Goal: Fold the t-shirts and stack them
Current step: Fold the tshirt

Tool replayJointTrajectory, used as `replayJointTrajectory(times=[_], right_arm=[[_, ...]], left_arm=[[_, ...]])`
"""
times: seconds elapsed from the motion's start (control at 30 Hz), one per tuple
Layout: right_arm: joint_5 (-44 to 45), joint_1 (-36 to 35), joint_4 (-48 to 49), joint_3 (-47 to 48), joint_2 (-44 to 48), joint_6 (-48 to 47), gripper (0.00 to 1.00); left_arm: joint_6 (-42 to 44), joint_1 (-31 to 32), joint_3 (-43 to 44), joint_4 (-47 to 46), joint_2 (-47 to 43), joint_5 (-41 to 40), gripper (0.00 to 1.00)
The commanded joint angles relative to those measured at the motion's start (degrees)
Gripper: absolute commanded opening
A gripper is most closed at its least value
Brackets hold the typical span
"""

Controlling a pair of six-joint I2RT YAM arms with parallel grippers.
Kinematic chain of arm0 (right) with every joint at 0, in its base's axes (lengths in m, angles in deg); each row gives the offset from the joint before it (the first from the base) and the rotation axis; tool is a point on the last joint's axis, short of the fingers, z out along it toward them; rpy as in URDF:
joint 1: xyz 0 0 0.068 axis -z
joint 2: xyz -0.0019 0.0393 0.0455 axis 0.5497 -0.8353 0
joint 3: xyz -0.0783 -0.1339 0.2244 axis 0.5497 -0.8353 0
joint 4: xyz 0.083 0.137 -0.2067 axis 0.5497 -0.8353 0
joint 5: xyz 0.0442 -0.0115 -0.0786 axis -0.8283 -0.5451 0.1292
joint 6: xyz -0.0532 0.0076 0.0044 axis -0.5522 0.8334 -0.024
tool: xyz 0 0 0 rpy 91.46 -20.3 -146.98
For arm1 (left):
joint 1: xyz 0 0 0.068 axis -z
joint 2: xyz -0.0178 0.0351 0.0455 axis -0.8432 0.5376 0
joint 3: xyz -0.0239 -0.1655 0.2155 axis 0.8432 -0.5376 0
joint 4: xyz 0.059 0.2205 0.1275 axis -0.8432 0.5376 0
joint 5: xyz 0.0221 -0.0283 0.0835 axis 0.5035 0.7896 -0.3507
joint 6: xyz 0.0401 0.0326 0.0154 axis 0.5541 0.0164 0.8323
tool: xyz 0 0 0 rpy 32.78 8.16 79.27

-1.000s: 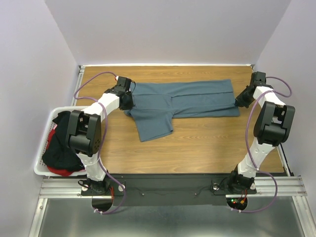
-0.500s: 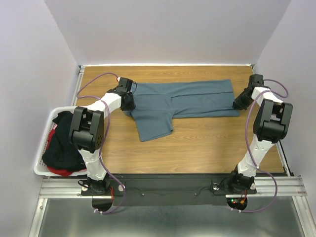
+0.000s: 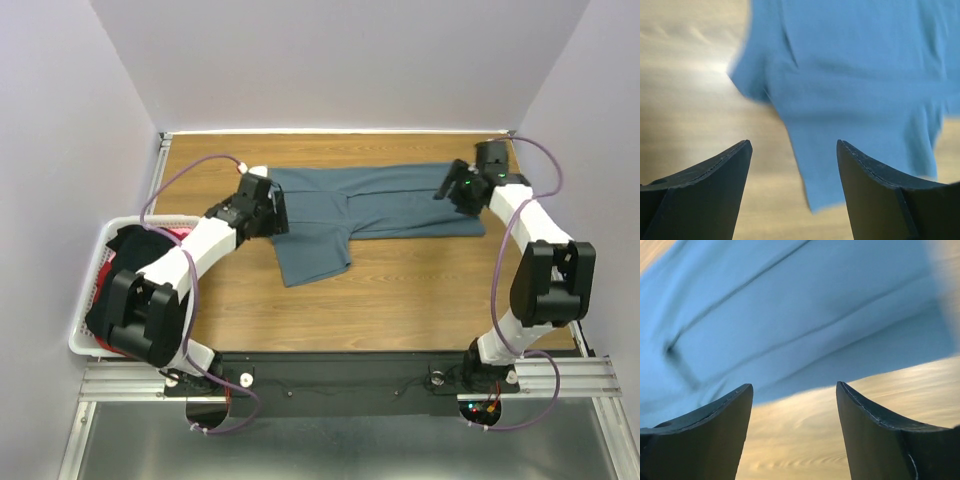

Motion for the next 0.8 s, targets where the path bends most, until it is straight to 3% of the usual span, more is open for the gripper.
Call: replayJointTrajectory(times=[0.0, 0.3, 0.6, 0.77], right_arm=[[-5.6, -9.5, 2.4, -5.4, 3.7, 0.0, 0.73], [-10.5, -25.3, 10.5, -10.8, 1.4, 8.5, 0.68], [-12.2, -32.2, 13.1, -8.8, -4.3, 9.8, 0.59], [-12.9, -34.7, 13.9, -7.5, -6.3, 10.0, 0.55]], left_arm=[[-3.4, 4.7, -6.4, 3.9, -2.0, 1.0, 0.80], [-6.0, 8.0, -10.3, 1.8, 1.0, 2.8, 0.72], [-6.3, 9.3, -12.0, -0.3, 4.9, 3.5, 0.65], [-7.0, 10.0, -13.4, -1.0, 5.4, 3.3, 0.56]])
